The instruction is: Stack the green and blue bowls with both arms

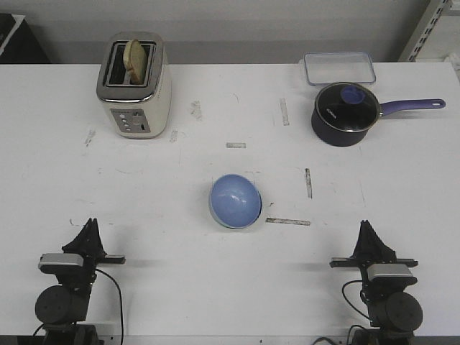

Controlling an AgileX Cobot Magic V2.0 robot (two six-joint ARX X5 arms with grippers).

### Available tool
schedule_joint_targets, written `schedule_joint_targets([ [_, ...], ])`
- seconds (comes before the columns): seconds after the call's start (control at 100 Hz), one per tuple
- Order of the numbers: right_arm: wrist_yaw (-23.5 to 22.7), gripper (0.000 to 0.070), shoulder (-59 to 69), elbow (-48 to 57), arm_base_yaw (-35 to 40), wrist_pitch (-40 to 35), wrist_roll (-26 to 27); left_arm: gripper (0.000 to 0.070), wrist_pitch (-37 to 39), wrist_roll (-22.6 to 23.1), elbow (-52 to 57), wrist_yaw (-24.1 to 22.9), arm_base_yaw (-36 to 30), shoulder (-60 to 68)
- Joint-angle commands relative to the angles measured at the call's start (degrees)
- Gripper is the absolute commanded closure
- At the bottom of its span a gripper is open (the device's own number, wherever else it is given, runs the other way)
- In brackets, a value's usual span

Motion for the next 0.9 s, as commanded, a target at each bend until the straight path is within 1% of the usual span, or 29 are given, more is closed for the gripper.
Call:
schedule_joint_targets([
  [0.0, -0.2, 0.0694, -0.1, -1.5, 0.1, 3.3, -0.4, 0.0697, 0.7, 0.1, -1.2, -0.1, 0.0, -0.1],
  [0.03, -0.2, 0.0694, -0.1, -2.5, 0.1, 4.6, -0.4, 0.0697, 0.7, 0.1, -1.2, -0.1, 0.0, -0.1],
  [0.11, -0.6, 0.0694, -0.1, -2.3, 0.1, 4.0, -0.8, 0.0697, 0.7, 0.1, -1.2, -0.1, 0.0, -0.1],
  [0.25, -0.6, 0.0694, -0.1, -2.3, 0.1, 4.1, -4.3, 0.0697, 0.7, 0.1, -1.2, -0.1, 0.0, -0.1],
  [0.89, -0.6, 0.0694, -0.1, -2.3, 0.1, 4.1, -4.3, 0.0697, 0.7, 0.1, -1.2, -0.1, 0.0, -0.1],
])
